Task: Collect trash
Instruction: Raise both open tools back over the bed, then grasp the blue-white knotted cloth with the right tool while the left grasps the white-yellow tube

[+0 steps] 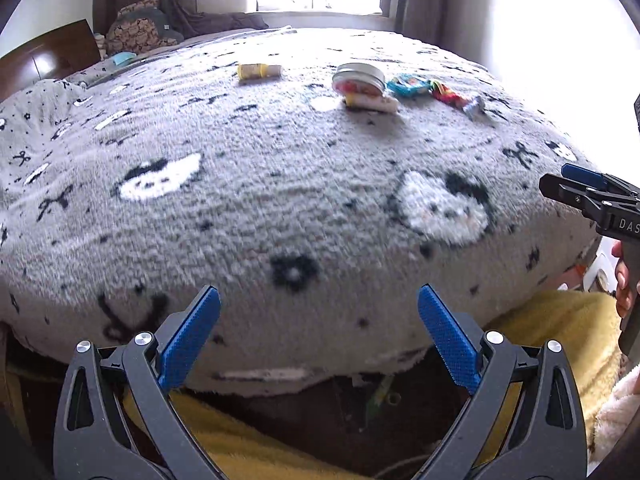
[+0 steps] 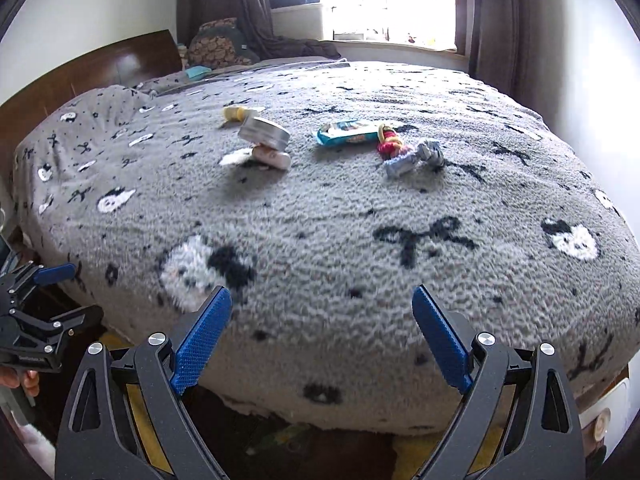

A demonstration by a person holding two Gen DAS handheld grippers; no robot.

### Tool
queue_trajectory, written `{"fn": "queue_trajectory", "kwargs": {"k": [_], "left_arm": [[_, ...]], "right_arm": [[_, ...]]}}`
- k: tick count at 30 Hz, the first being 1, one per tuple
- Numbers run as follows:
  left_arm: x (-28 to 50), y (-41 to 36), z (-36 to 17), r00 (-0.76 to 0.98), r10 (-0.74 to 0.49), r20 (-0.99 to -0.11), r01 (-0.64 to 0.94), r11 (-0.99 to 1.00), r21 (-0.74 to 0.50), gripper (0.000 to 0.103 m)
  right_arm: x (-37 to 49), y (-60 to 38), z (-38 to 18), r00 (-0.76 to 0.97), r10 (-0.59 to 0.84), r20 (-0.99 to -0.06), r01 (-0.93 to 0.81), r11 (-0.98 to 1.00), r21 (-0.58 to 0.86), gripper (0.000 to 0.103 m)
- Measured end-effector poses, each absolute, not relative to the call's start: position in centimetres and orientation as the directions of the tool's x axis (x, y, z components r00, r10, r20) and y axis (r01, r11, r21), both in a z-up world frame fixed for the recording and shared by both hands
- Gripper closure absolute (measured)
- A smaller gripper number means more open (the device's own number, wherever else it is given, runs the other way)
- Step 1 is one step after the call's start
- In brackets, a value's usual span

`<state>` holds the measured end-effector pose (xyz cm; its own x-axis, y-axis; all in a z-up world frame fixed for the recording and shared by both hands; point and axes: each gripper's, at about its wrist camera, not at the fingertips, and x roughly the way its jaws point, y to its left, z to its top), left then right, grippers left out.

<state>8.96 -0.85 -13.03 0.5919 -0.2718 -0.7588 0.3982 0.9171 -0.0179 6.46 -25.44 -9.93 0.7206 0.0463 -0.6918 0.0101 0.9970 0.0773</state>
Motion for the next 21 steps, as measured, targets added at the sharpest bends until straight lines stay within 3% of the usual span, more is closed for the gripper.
{"fn": "queue_trajectory", "kwargs": {"k": [21], "left_arm": [[20.4, -8.4, -12.6, 0.580, -0.280, -0.765, 0.414, 0.910, -0.019, 0.009]], "right_arm": [[21.2, -33.3, -11.4, 0.677, -0.040, -0.735, 0.186, 0.975, 0.118, 0.015]]}}
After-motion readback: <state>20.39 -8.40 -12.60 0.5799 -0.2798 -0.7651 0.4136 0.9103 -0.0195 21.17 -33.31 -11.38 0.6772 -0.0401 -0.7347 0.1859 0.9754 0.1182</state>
